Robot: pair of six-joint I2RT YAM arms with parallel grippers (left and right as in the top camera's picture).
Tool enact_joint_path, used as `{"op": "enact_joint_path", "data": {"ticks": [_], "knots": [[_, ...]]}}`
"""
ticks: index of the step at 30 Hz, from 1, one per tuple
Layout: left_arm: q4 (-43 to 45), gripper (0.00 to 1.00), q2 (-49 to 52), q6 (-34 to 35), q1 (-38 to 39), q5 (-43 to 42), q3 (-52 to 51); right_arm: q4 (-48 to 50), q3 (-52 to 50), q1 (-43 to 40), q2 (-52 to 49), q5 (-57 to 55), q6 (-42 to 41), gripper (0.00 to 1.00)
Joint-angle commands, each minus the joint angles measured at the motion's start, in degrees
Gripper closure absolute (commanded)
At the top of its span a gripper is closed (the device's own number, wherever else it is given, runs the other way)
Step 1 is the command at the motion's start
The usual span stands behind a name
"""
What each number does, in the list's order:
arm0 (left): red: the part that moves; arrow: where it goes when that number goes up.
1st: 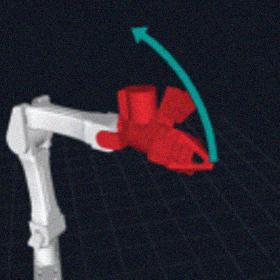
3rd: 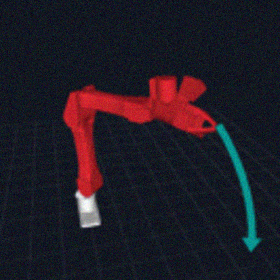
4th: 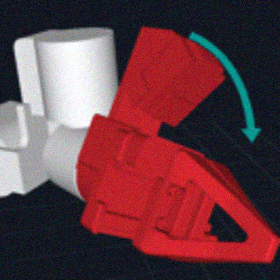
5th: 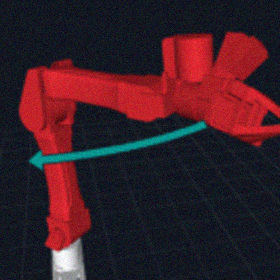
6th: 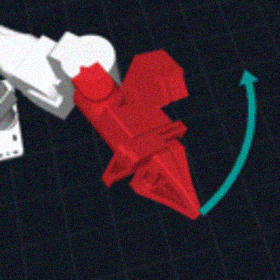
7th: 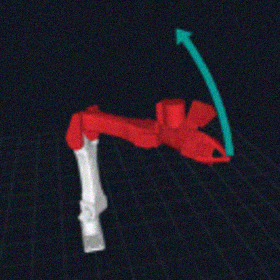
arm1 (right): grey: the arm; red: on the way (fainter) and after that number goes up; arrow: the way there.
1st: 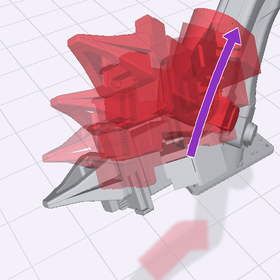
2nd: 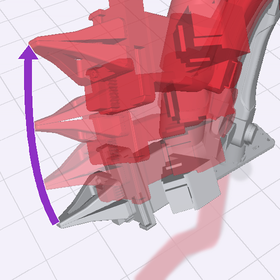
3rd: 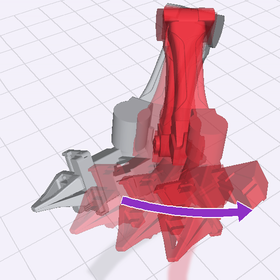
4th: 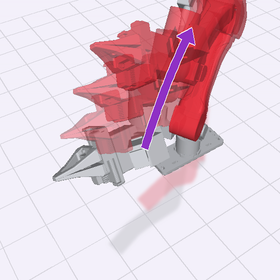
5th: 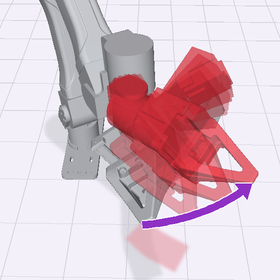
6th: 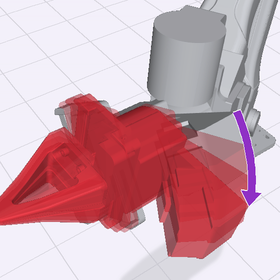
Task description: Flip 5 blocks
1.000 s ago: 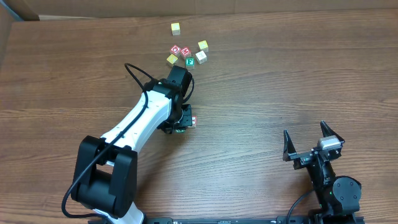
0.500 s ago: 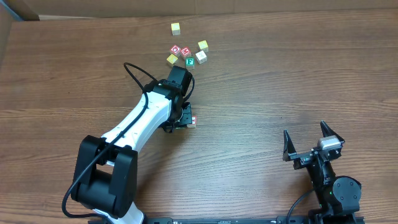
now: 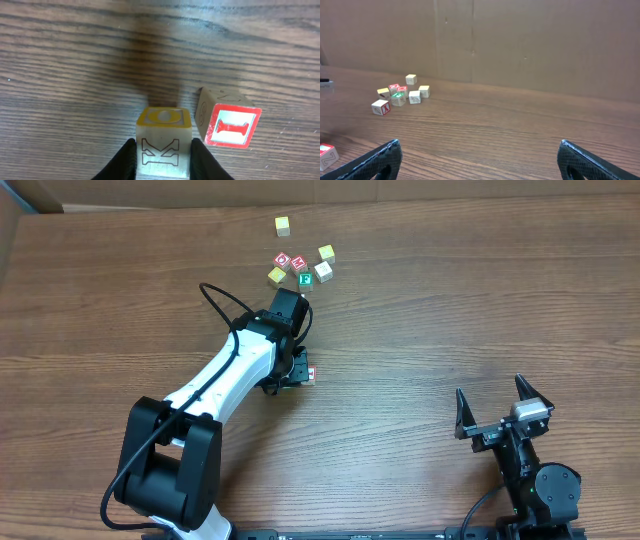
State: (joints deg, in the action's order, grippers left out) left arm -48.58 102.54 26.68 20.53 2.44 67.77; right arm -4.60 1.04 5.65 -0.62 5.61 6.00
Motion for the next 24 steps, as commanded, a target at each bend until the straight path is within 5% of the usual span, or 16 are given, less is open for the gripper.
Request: {"op": "enact_joint_path", "data": {"ticks": [1, 6, 14, 17, 19, 24], "knots": [[0.2, 0.71, 0.59, 0.57, 0.11, 1.16, -0.26, 0.24, -0.59, -0.26, 0.39, 0.04, 0.02, 0.0], [0.48, 0.58, 0.59, 0.57, 0.0, 1.14, -0.17, 0.24, -0.59, -0.26, 0.39, 0.04, 0.02, 0.0], [-2.23, 0.62, 0.52, 0.15, -1.38, 0.92, 4.35, 0.24, -0.59, -0.26, 0.39, 0.04, 0.04, 0.0], [-6.71, 0.75, 0.52, 0.17, -2.1, 0.83, 7.91, 0.24, -0.59, -0.26, 0.39, 0.04, 0.02, 0.0], [-9.38, 0.96, 0.52, 0.17, -2.19, 0.44, 9.16, 0.24, -0.59, -0.26, 0.39, 0.04, 0.04, 0.0], [-14.21, 0.96, 0.61, 0.24, -0.74, 0.28, 7.54, 0.24, -0.59, -0.26, 0.39, 0.04, 0.02, 0.0]]}}
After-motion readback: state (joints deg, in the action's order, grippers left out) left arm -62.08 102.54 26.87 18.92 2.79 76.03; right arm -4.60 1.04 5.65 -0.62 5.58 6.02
